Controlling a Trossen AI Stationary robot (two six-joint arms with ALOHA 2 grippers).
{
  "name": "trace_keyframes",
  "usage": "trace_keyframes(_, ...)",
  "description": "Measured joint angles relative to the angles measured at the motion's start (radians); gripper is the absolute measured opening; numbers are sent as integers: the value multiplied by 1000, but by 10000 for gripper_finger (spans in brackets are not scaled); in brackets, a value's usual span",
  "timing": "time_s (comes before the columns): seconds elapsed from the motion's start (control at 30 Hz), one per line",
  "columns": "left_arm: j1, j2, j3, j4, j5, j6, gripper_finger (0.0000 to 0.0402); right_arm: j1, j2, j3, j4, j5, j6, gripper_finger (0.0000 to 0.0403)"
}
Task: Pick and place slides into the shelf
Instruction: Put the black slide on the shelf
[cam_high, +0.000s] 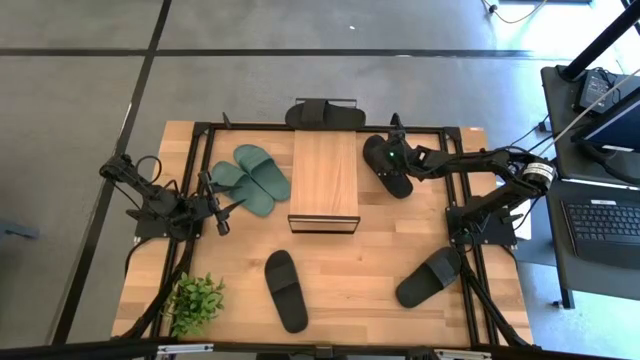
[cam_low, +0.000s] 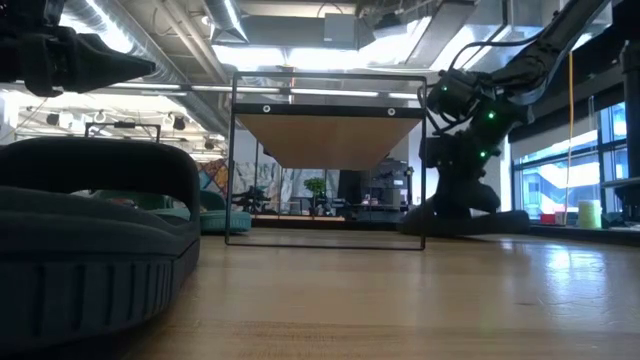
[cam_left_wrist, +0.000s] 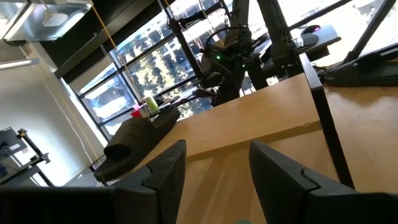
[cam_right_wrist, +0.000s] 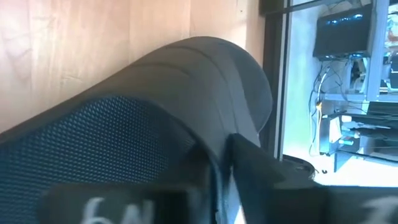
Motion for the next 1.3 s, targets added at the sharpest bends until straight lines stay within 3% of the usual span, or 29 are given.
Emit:
trace_keyframes(0.07,0,0,0,0,0,0,168,0,-1,1,0,2,0,17)
trace_keyframes(0.27,0,0,0,1,0,0,168,1,-16,1,-27,49,7,20)
trace_keyframes(0.53,0,0,0,2,0,0,168,1,-166,-1,-145,87,126,17)
trace_keyframes(0.7,0,0,0,2,0,0,168,3,-290,-1,-178,233,216,17)
trace_keyframes(0.87,0,0,0,2,0,0,168,6,-401,3,-176,471,214,17)
trace_keyframes(0.97,0,0,0,2,0,0,168,5,-454,28,-169,553,213,17)
trace_keyframes(1.17,0,0,0,2,0,0,168,7,-502,98,15,531,148,16)
trace_keyframes(1.3,0,0,0,2,0,0,168,19,-494,157,140,390,20,16)
